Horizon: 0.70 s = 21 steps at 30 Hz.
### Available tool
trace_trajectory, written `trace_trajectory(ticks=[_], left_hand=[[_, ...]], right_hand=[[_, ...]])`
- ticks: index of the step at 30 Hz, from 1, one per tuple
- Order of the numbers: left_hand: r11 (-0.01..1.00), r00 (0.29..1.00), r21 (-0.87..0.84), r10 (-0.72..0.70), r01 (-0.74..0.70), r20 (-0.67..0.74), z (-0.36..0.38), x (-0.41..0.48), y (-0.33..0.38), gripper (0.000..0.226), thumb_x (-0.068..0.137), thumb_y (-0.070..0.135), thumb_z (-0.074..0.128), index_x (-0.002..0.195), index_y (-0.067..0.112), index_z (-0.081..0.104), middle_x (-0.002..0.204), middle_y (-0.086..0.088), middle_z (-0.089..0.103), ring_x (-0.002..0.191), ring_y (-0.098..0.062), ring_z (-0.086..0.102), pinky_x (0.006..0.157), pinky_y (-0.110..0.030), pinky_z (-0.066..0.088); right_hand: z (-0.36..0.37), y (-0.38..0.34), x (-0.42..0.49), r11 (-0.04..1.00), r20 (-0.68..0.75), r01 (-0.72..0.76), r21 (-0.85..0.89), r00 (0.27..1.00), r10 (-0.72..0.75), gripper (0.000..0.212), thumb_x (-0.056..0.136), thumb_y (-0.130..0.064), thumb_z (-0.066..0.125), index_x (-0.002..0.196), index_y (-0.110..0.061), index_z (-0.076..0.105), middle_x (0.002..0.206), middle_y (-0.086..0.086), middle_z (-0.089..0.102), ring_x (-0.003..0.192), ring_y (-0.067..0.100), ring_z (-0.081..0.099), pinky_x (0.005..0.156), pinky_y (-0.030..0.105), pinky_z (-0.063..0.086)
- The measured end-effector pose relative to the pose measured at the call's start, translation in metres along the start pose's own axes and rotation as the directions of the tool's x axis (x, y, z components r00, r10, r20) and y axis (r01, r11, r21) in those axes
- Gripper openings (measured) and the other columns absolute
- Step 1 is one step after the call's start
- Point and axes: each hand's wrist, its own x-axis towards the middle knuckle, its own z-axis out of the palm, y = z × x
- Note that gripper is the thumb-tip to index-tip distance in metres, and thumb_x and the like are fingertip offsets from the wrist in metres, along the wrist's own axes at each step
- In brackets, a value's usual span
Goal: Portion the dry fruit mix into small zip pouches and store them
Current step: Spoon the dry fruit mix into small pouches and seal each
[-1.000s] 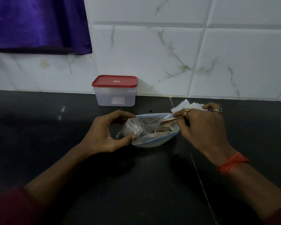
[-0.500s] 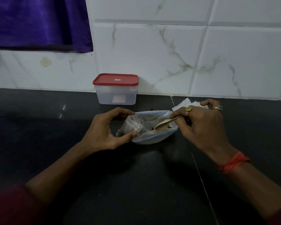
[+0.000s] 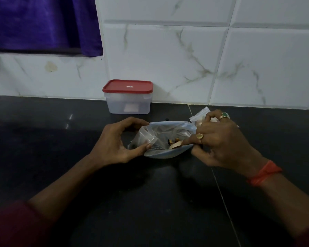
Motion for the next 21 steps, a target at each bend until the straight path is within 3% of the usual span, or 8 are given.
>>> trace_trajectory(ticks=[5,8,15,21], left_hand=[[1.0,1.0,-0.019,0.002,-0.002,0.002,0.0,0.0,0.001,0.055,0.075,0.03,0.084,0.125,0.016,0.063,0.121,0.01,0.068,0.112,-0.005,0.065,0.091,-0.022,0.056],[1.0,1.0,-0.018,0.009,-0.009,0.003,0.001,0.0,0.001,0.055,0.075,0.026,0.086,0.124,0.016,0.063,0.12,0.011,0.068,0.112,-0.004,0.066,0.091,-0.02,0.055],[1.0,1.0,-0.011,0.007,-0.007,0.002,0.001,0.0,0.0,0.055,0.075,0.026,0.086,0.124,0.016,0.063,0.121,0.01,0.068,0.112,-0.005,0.066,0.091,-0.024,0.057],[1.0,1.0,-0.016,0.004,-0.004,0.008,0.001,0.0,0.0,0.055,0.076,0.03,0.085,0.124,0.016,0.063,0.121,0.01,0.068,0.112,-0.006,0.066,0.091,-0.024,0.057]], right_hand=[[0.004,0.004,-0.004,0.987,0.016,-0.063,-0.144,0.998,0.066,0.021,0.083,-0.026,0.062,0.091,-0.028,0.082,0.064,-0.005,0.069,0.055,0.02,0.059,0.088,0.037,0.04],[0.008,0.001,-0.005,0.982,0.012,-0.126,-0.142,0.992,0.129,0.026,0.086,-0.026,0.057,0.095,-0.027,0.081,0.064,-0.004,0.068,0.055,0.021,0.06,0.09,0.042,0.044],[-0.002,0.005,-0.003,0.955,-0.136,-0.251,-0.157,0.963,0.231,0.021,0.088,-0.023,0.06,0.094,-0.021,0.08,0.068,-0.006,0.069,0.062,0.015,0.062,0.092,0.047,0.041],[-0.002,0.011,-0.001,0.925,-0.003,-0.216,-0.313,0.974,0.226,0.03,0.094,-0.028,0.047,0.093,-0.028,0.077,0.073,-0.005,0.065,0.067,0.017,0.061,0.094,0.043,0.032]])
